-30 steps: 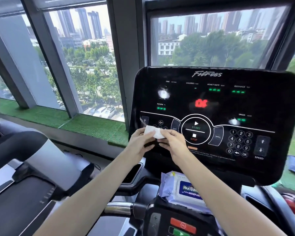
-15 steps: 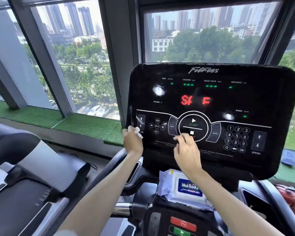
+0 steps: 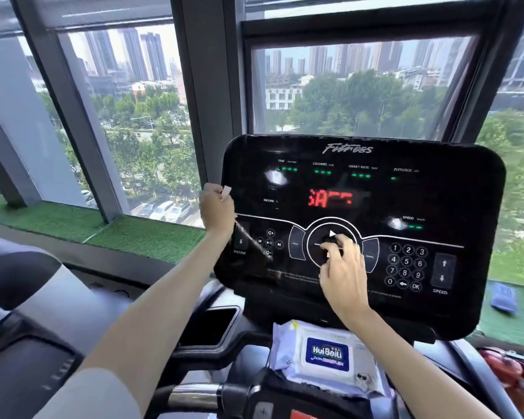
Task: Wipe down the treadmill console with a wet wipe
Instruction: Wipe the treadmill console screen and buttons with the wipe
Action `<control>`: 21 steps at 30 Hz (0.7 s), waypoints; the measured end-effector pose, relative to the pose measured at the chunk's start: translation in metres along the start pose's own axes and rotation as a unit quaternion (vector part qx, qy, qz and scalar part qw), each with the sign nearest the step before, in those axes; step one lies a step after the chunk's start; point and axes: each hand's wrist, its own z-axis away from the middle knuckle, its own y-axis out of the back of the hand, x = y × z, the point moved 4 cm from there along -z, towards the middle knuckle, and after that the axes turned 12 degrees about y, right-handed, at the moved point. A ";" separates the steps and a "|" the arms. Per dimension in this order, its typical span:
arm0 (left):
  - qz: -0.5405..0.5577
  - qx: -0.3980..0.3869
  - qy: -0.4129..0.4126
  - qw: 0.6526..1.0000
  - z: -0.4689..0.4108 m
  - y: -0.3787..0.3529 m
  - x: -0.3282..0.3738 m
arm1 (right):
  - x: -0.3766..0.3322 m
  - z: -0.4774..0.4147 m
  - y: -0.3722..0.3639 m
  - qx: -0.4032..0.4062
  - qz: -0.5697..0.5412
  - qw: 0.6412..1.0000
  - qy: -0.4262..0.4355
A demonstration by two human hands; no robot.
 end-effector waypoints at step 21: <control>0.050 0.001 -0.059 0.997 0.003 -0.049 0.063 | 0.049 -0.005 0.034 0.021 0.047 0.997 -0.053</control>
